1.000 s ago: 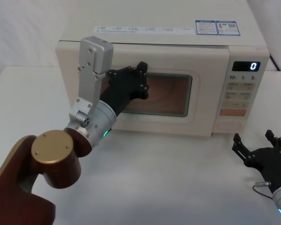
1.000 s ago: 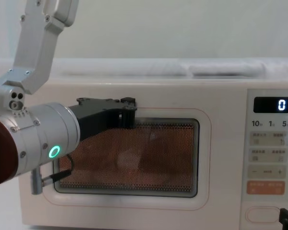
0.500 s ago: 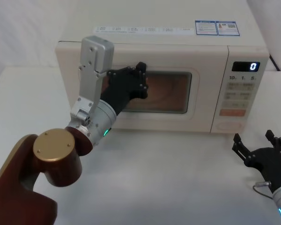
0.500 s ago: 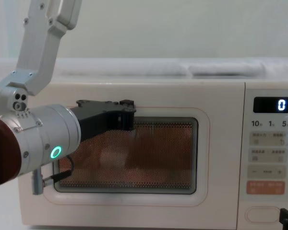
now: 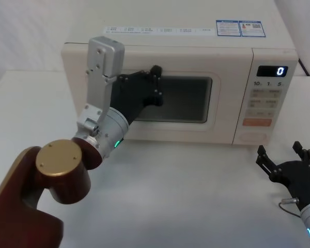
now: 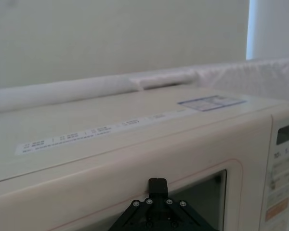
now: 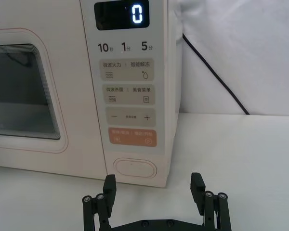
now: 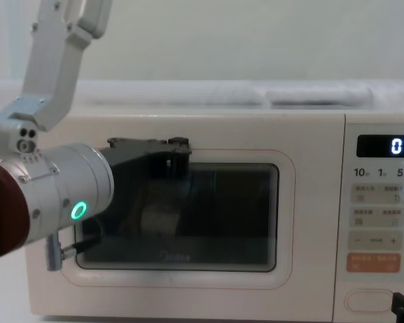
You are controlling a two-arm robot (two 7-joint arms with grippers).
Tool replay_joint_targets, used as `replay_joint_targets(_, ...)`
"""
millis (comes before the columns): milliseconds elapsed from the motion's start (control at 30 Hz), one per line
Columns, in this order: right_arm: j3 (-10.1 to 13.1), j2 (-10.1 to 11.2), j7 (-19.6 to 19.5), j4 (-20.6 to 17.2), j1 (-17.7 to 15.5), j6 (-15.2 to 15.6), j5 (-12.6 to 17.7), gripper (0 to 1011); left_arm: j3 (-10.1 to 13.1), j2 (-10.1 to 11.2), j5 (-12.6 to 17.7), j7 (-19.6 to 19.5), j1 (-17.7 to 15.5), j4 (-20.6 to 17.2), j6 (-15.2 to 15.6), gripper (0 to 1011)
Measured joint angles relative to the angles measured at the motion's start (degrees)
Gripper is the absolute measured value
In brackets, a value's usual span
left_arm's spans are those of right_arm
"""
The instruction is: Press the button to open the microwave door with one hand; close the microwave door with the other hand.
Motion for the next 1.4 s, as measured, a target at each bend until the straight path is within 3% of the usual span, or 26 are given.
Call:
replay_joint_targets(400, 0.0, 0.0, 0.0, 0.0, 0.0, 0.0, 0.0, 1002, -1.09, 1.46, -4.44, -1.58, 4.15, -5.32, 0.22, 0)
replay_joint_targets(800, 0.0, 0.0, 0.0, 0.0, -0.01, 0.0, 0.0, 1002, -2.66, 4.2, -4.84, 0.3, 10.01, -11.22, -0.69, 11)
replay_joint_targets(933, 0.0, 0.0, 0.0, 0.0, 0.0, 0.0, 0.0, 1002, -3.91, 4.43, -4.8, 1.25, 11.95, -12.28, -1.58, 82)
replay_joint_targets(1400, 0.0, 0.0, 0.0, 0.0, -0.01, 0.0, 0.0, 1002, -7.89, 5.42, -5.54, 2.2, 17.15, -12.98, -4.06, 503)
